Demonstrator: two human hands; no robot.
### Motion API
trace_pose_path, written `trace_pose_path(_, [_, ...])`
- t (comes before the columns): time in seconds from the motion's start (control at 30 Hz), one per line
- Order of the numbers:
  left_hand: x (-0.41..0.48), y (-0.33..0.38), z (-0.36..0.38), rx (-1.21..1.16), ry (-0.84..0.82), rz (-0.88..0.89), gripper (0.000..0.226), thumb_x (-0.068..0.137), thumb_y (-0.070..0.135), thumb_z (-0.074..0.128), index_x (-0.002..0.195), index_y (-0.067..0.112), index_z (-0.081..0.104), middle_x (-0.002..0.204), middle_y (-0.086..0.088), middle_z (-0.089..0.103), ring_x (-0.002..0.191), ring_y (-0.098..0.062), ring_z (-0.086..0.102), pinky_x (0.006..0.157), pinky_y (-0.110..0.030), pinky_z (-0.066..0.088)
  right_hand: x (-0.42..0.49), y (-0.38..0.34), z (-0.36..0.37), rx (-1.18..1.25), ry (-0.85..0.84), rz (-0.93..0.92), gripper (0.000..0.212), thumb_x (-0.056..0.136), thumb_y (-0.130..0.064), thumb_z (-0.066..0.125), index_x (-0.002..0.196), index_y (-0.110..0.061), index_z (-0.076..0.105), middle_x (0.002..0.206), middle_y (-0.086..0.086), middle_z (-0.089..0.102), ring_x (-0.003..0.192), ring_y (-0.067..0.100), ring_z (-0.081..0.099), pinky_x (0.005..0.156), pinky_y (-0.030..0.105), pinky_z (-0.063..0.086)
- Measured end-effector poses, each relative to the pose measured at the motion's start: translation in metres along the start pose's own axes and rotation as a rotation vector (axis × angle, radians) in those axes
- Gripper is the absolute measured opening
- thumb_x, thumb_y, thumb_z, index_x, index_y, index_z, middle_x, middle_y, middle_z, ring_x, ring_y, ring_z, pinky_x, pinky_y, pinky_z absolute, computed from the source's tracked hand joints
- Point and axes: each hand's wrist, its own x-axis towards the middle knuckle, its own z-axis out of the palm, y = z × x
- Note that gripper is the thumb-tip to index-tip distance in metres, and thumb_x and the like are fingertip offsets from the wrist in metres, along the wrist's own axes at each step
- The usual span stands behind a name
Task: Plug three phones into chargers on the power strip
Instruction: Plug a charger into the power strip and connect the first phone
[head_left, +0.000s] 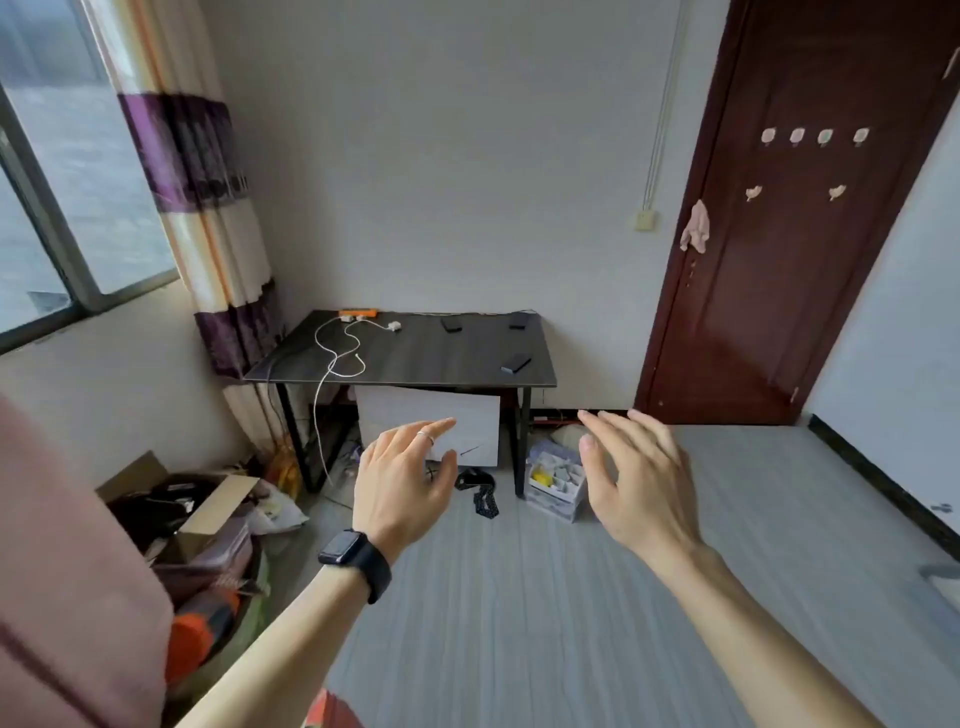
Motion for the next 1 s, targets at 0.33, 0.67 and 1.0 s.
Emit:
trace_pose_path(0.33, [0.132, -0.077, 0.089, 0.026, -0.067, -0.007, 0.039, 0.092, 0.037, 0.059, 0.13, 0.033, 0.06, 0.124, 0.01, 0.065, 0.119, -0.019, 0.054, 0.103, -0.038, 0.04, 0.105, 0.021, 0.134, -0.014, -0.149, 0.1, 0.045, 0.097, -0.041, 0.041, 0.13, -0.025, 0.068, 0.131, -0.006, 0.068, 0.134, 0.024, 0.049, 0.111, 0.04, 0.035])
trace_pose_path(0.67, [0.248, -0.113, 0.204, -0.01, -0.153, -0.075, 0.039, 0.091, 0.036, 0.057, 0.13, 0.032, 0.06, 0.125, 0.009, 0.064, 0.121, -0.021, 0.053, 0.103, -0.037, 0.037, 0.199, 0.094, 0.249, -0.002, -0.236, 0.163, 0.038, 0.1, -0.037, 0.045, 0.128, -0.025, 0.069, 0.128, -0.007, 0.069, 0.132, 0.025, 0.05, 0.108, 0.041, 0.04])
trace_pose_path(1.0, [0.373, -0.169, 0.305, 0.09, -0.19, -0.205, 0.042, 0.093, 0.036, 0.057, 0.134, 0.032, 0.057, 0.129, 0.007, 0.063, 0.123, -0.021, 0.053, 0.105, -0.04, 0.04, 0.321, 0.188, 0.372, 0.093, -0.39, 0.191, 0.036, 0.102, -0.035, 0.048, 0.134, -0.028, 0.063, 0.134, -0.009, 0.066, 0.133, 0.021, 0.046, 0.11, 0.035, 0.035])
